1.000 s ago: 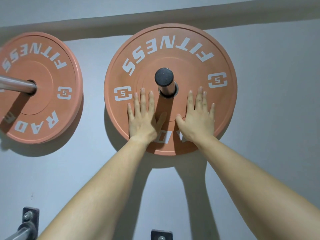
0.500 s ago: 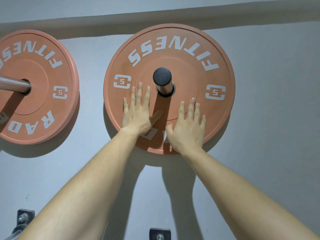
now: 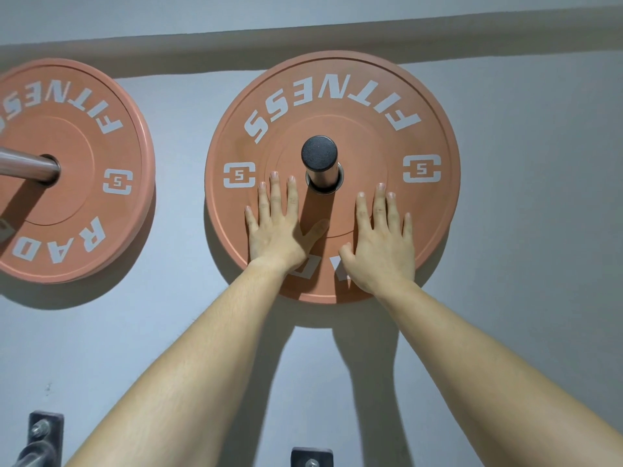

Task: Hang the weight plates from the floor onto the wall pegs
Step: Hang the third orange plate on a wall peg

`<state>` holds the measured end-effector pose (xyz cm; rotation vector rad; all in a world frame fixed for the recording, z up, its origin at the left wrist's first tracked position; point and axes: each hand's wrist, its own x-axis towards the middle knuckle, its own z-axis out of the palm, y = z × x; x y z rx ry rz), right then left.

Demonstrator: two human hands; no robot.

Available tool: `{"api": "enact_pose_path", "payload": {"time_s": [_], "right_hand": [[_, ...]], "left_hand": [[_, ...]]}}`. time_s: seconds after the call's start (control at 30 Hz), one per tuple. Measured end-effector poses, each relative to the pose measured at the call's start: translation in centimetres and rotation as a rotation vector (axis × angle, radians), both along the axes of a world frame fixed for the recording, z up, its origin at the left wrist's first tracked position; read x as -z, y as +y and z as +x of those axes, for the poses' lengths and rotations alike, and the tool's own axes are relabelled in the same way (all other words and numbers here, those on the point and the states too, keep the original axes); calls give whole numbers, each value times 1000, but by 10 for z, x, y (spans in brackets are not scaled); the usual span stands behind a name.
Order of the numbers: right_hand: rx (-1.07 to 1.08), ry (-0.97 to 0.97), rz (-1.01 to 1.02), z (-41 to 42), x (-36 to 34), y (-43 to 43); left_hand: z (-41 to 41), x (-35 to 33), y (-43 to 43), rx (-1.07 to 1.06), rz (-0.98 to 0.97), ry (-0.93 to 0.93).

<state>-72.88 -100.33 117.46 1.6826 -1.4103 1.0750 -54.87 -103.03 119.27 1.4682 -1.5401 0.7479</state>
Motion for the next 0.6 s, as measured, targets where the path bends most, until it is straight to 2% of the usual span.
{"api": "enact_pose_path", "payload": {"time_s": [0.6], "right_hand": [[-19, -2, 69, 2, 2, 4]], "left_hand": [[8, -3, 2, -70, -26, -50]]}}
